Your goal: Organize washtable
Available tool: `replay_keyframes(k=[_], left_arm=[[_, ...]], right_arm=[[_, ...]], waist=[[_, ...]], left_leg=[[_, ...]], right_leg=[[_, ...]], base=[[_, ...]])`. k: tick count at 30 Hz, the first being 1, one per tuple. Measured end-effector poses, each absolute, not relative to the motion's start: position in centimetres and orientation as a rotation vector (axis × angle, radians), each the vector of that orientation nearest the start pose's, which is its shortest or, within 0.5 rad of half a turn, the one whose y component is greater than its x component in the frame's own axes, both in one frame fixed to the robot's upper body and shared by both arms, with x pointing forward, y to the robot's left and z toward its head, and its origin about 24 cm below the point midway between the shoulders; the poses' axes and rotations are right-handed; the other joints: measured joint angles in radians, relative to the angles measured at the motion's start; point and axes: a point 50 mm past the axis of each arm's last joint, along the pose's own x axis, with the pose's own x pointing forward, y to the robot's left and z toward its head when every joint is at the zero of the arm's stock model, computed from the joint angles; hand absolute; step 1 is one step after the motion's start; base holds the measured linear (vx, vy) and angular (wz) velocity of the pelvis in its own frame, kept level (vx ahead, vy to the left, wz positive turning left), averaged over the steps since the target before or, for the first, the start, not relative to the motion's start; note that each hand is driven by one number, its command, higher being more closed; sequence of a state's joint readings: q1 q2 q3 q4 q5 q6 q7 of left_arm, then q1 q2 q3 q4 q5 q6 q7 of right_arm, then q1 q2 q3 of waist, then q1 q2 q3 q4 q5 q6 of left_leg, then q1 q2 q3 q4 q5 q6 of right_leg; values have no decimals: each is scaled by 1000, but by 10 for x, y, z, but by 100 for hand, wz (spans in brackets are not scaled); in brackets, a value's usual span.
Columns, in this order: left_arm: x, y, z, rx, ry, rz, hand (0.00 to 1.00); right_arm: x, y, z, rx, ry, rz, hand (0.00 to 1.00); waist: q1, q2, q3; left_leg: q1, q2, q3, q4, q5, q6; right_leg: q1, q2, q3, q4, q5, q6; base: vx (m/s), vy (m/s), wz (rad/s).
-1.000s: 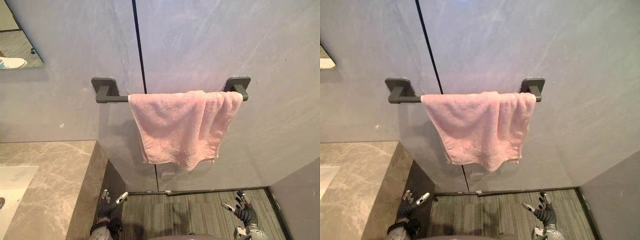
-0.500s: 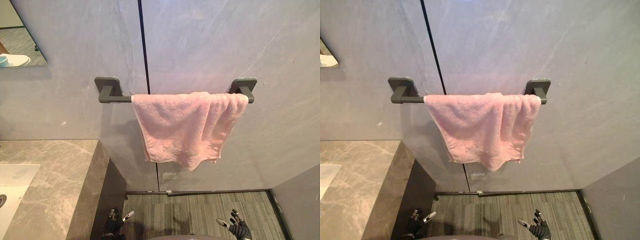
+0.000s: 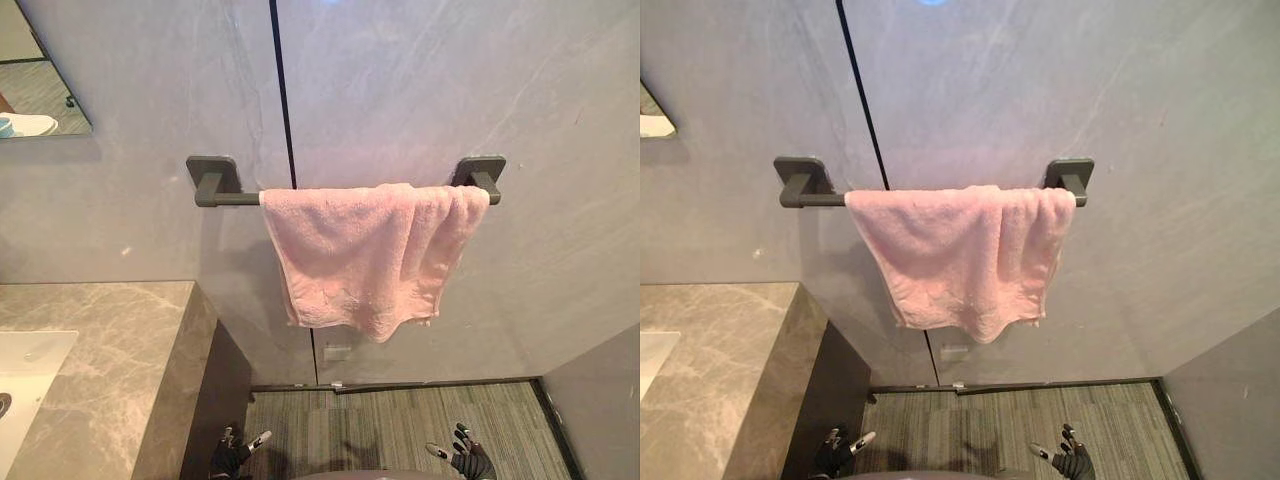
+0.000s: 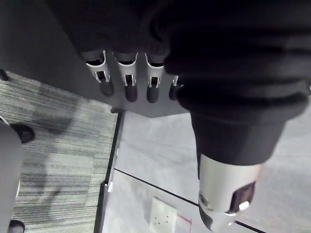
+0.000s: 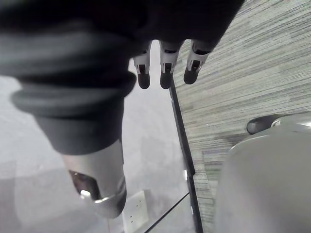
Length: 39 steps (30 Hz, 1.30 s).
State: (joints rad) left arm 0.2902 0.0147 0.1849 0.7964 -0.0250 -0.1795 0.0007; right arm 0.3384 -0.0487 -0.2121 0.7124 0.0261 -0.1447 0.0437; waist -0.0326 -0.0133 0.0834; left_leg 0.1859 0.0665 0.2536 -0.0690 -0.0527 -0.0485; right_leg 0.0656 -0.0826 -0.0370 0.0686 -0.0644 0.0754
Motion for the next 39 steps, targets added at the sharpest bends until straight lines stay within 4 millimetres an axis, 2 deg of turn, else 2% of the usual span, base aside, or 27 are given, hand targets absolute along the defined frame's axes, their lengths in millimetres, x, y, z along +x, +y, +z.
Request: replay_keyframes(k=[3, 5, 6, 7, 9, 11, 13, 14, 15, 16, 17, 18, 19, 20, 21, 22, 23, 24, 25, 28, 30, 31, 32, 33, 35, 37, 39], left_arm=[[86, 200, -142, -42, 860, 262, 0], [100, 212, -136, 4, 819, 250, 0], [103, 213, -134, 9, 810, 250, 0], [110, 213, -132, 16, 792, 239, 0], [123, 214, -126, 30, 751, 225, 0], [132, 218, -120, 49, 711, 222, 0], [130, 220, -121, 57, 719, 238, 0], [129, 219, -122, 53, 723, 241, 0], [128, 215, -123, 42, 727, 240, 0], [123, 205, -126, 20, 743, 224, 0], [120, 199, -128, 7, 751, 215, 0], [120, 194, -128, -5, 747, 209, 0], [122, 188, -129, 0, 750, 182, 0], [122, 186, -129, 4, 752, 166, 0], [123, 180, -130, 4, 755, 143, 0], [124, 178, -130, 4, 753, 134, 0], [122, 179, -131, 5, 763, 134, 0], [121, 180, -131, 10, 767, 135, 0], [122, 184, -131, 18, 764, 137, 0], [123, 185, -131, 23, 764, 137, 0], [123, 183, -131, 21, 764, 130, 0], [127, 182, -130, 22, 759, 123, 0], [131, 183, -129, 25, 750, 119, 0], [132, 186, -128, 35, 747, 121, 0], [125, 191, -129, 66, 767, 116, 0], [124, 192, -130, 95, 774, 96, 0], [121, 194, -130, 108, 781, 91, 0]], right_arm=[[81, -207, -135, 30, 851, -230, 0], [101, -197, -129, 15, 794, -166, 0], [105, -197, -128, 11, 781, -161, 0], [110, -197, -125, 7, 759, -158, 0], [109, -198, -124, 4, 756, -158, 0], [109, -201, -120, -5, 738, -162, 0], [116, -202, -114, -13, 700, -159, 0], [123, -206, -111, -30, 679, -153, 0], [125, -208, -110, -41, 673, -149, 0], [130, -213, -107, -62, 659, -145, 0], [130, -216, -106, -69, 657, -146, 0], [131, -218, -105, -72, 655, -149, 0], [130, -223, -106, -83, 665, -161, 0], [130, -226, -107, -90, 670, -167, 0], [129, -229, -109, -97, 684, -182, 0], [130, -234, -110, -108, 694, -189, 0], [131, -238, -110, -113, 699, -208, 0], [132, -239, -110, -115, 698, -218, 0], [131, -237, -111, -103, 698, -221, 0], [131, -234, -112, -77, 697, -230, 0], [124, -229, -116, -56, 716, -236, 0], [122, -227, -117, -37, 718, -248, 0], [118, -224, -119, -16, 731, -263, 0], [116, -220, -122, 3, 745, -264, 0], [119, -218, -120, 19, 725, -270, 0], [120, -220, -121, 21, 727, -277, 0], [118, -217, -122, 28, 736, -276, 0]], waist=[[14, -6, 30], [20, -45, 55], [20, -48, 59], [16, -36, 68], [13, -32, 74], [14, -37, 70], [18, -51, 62], [22, -59, 58], [27, -50, 60], [45, -32, 62], [50, -31, 62], [47, -16, 66], [30, 5, 68], [23, 7, 69], [16, 18, 75], [19, 29, 82], [13, 35, 86], [12, 33, 91], [17, 24, 99], [13, 19, 102], [-11, 25, 98], [-17, 33, 94], [-22, 33, 86], [-23, 10, 81], [-26, 8, 48], [-32, 15, 43], [-36, 18, 44]], left_leg=[[-24, 3, 15, 39, -18, -11], [-129, 16, 9, 180, -70, -14], [-149, 25, 3, 204, -75, -16], [-188, 51, -13, 232, -79, -15], [-233, 71, -85, 288, -83, -25], [-318, 103, -178, 378, -88, -56], [-375, 114, -217, 424, -76, -79], [-401, 129, -240, 432, -52, -121], [-401, 143, -249, 422, -41, -133], [-399, 170, -261, 398, -6, -145], [-400, 181, -268, 381, 19, -146], [-409, 196, -290, 347, 73, -141], [-427, 212, -302, 275, 179, -93], [-425, 213, -288, 200, 277, -78], [-423, 216, -216, 146, 324, -58], [-419, 214, -142, 169, 307, -76], [-418, 200, -75, 220, 247, -109], [-422, 191, -50, 270, 199, -104], [-441, 176, -24, 413, 97, -82], [-416, 163, 32, 653, -67, -34], [-340, 169, 93, 689, -153, -26], [-301, 160, 136, 606, -174, -27], [-263, 125, 166, 469, -164, -8], [-240, 86, 162, 389, -113, -5], [-154, 4, 141, 104, 45, 9], [-114, -26, 128, -16, 115, 21], [-103, -32, 117, -34, 125, 24]], right_leg=[[-68, -6, 17, 132, -60, -1], [-172, -15, 38, 269, -112, 3], [-185, -11, 40, 283, -112, 3], [-215, 0, 52, 325, -126, -7], [-244, -16, 103, 500, -166, -17], [-223, -53, 240, 639, -177, -14], [-171, -74, 343, 601, -185, 1], [-122, -50, 363, 545, -269, 48], [-113, -39, 354, 532, -294, 66], [-83, -24, 308, 500, -355, 71], [-70, -19, 278, 483, -389, 63], [-52, 0, 222, 466, -423, 27], [-52, 30, 141, 458, -426, 9], [-52, 40, 99, 450, -415, -11], [-51, 48, 39, 430, -397, -42], [-52, 52, -3, 418, -382, -66], [-55, 51, -51, 411, -368, -79], [-60, 47, -79, 406, -360, -92], [-64, 32, -137, 396, -342, -121], [-35, 8, -241, 344, -309, -128], [3, 4, -327, 308, -292, -124], [13, -2, -373, 303, -287, -115], [18, -6, -404, 284, -275, -102], [22, -17, -405, 255, -255, -100], [38, -13, -405, 161, -179, -81], [45, -13, -406, 135, -172, -71], [55, -15, -407, 134, -165, -63]], base=[[-56, -28, -12], [-89, -104, 0], [-78, -120, 19], [12, -113, 58], [54, -156, 87], [-20, -311, 94], [-116, -455, 74], [-169, -502, 64], [-206, -524, 52], [-194, -411, 30], [-256, -507, 64], [-367, -539, 125], [-386, -500, 155], [-397, -440, 172], [-240, -247, 132], [-262, -269, 137], [-222, -205, 108], [-258, -204, 120], [-202, -132, 86], [-164, -64, 92], [-93, 18, 134], [-64, 64, 152], [-84, 95, 135], [-91, 80, 97], [-61, 64, 50], [-97, 72, 31], [-128, 58, 9]])
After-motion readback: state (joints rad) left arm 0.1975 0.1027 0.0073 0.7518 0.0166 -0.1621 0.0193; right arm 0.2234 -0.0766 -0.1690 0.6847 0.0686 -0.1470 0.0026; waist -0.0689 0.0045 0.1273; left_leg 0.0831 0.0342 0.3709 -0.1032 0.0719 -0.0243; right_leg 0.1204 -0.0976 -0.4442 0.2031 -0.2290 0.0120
